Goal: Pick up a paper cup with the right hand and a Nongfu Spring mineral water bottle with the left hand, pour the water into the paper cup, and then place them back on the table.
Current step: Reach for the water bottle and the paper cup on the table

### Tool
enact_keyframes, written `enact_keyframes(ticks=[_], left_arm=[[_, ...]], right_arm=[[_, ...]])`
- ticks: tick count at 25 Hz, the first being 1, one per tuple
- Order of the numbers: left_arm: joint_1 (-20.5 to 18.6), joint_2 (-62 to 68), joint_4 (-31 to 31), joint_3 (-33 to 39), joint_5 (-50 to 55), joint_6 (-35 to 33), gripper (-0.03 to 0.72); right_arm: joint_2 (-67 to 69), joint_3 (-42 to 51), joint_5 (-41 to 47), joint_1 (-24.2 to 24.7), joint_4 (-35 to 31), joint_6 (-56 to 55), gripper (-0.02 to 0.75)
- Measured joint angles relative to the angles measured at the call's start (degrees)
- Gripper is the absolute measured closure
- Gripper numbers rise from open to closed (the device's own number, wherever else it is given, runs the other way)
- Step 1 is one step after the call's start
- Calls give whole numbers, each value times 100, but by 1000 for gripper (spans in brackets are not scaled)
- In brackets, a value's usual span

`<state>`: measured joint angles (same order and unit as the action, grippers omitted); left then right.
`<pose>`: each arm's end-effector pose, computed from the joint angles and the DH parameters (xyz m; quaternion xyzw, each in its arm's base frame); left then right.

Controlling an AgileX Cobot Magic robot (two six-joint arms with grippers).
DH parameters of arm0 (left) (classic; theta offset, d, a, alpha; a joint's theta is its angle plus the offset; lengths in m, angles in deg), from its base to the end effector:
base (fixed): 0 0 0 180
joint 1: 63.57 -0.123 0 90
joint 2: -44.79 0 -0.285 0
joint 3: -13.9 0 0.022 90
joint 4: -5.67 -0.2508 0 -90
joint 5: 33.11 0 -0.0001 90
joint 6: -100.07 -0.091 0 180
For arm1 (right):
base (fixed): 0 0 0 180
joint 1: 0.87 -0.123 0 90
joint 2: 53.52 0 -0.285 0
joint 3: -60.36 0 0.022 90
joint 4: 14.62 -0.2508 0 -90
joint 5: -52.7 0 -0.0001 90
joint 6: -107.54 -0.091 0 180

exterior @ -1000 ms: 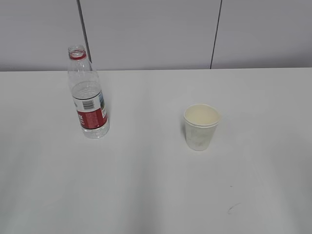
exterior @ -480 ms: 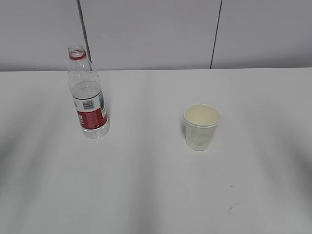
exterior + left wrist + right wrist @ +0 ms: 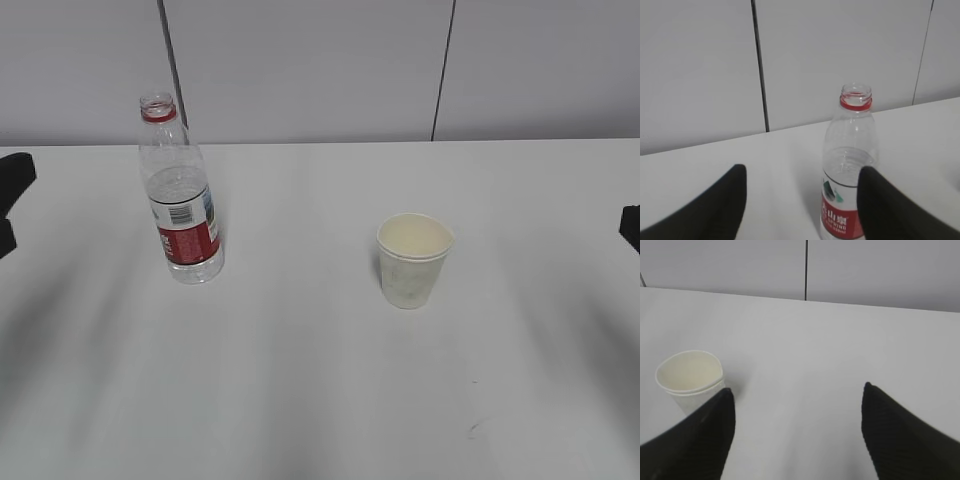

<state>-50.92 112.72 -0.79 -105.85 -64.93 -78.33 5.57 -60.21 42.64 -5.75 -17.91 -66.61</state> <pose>0.1880 -0.0477 0.2390 0.1269 0.7353 -0.0729 0.6618 0.1702 0.0136 0.2382 -0.0501 0.8099 0.0075 0.5844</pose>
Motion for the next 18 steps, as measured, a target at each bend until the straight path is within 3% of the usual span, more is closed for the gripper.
enact_keyframes(ticks=[5, 9, 18], left_arm=[[0, 877, -21, 0, -1191, 116, 252], [0, 1340, -21, 0, -1566, 153, 252], [0, 1785, -21, 0, -1939, 153, 252]], right_arm=[[498, 10, -594, 0, 1215, -792, 150], [1127, 10, -1279, 0, 2357, -1647, 150], [3096, 10, -3525, 0, 3000, -1858, 150]])
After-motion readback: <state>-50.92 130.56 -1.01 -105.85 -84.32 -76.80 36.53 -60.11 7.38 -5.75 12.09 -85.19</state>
